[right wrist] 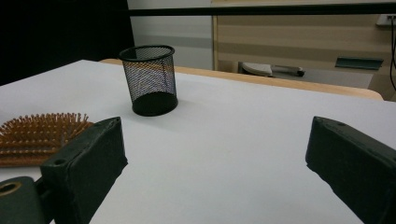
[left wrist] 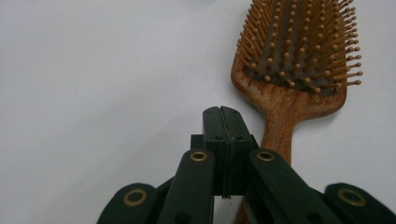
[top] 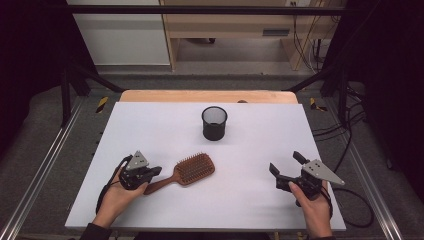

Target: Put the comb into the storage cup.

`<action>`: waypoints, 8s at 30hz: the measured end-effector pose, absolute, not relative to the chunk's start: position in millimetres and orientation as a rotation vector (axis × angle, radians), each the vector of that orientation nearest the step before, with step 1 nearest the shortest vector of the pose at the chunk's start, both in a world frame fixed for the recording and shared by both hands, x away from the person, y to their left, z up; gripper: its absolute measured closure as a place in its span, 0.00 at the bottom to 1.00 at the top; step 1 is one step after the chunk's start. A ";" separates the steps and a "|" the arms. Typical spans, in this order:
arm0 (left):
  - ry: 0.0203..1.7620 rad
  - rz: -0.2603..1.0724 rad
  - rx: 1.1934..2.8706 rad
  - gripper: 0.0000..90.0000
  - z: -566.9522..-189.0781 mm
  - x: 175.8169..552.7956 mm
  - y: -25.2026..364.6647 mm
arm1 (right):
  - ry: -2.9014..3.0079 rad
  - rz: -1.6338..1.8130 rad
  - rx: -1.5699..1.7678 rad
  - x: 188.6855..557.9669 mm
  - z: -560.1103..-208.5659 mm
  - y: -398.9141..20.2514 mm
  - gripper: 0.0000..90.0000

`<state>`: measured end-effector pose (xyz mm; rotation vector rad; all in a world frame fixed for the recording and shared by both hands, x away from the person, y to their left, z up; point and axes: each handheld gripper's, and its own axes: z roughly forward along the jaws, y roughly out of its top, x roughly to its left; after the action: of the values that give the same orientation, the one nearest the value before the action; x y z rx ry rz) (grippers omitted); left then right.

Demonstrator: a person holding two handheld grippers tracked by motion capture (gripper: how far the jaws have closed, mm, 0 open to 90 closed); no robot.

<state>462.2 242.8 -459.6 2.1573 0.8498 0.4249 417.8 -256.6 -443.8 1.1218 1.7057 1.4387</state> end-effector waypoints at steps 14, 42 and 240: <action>0.839 0.370 2.233 1.00 -469.6 459.3 238.6 | 1.715 1.438 1.111 417.3 -443.8 -256.1 0.05; 0.795 0.302 2.269 1.00 -467.1 449.8 226.4 | 1.717 1.445 1.102 416.8 -443.6 -256.0 0.05; 1.001 0.195 2.484 0.42 -443.7 466.4 172.3 | 1.757 1.497 1.016 408.9 -440.0 -250.2 0.03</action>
<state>466.4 172.3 -443.7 2.4839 1.0008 0.1947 408.9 -250.2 -440.0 1.0159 1.7573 1.4973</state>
